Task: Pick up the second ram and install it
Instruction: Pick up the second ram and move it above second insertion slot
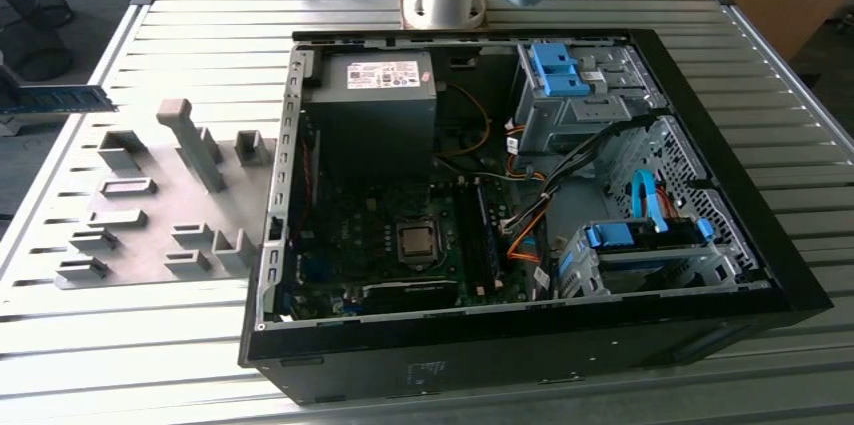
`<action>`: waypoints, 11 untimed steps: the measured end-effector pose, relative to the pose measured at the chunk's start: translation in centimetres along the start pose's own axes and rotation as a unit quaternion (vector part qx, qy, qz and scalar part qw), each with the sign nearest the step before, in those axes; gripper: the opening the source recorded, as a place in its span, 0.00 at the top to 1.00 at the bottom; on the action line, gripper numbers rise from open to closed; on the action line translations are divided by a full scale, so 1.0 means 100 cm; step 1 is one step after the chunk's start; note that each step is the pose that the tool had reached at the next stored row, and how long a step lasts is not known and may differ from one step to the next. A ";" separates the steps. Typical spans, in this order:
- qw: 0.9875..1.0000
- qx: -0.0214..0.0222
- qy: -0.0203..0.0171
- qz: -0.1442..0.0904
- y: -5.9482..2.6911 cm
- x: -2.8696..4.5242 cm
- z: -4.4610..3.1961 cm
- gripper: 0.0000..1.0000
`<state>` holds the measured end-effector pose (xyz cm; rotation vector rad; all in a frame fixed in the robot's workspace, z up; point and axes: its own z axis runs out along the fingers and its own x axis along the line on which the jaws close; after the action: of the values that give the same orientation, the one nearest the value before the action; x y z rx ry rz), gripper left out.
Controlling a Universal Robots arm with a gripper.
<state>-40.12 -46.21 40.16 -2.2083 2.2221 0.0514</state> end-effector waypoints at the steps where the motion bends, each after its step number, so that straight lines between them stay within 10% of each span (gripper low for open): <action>1: 1.000 0.000 0.000 0.000 -0.0003 0.0000 0.0000 0.86; 11: 1.000 0.000 0.000 0.000 -0.0037 0.0000 -0.0001 0.86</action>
<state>-39.75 -46.21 40.17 -2.2084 2.2221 0.0514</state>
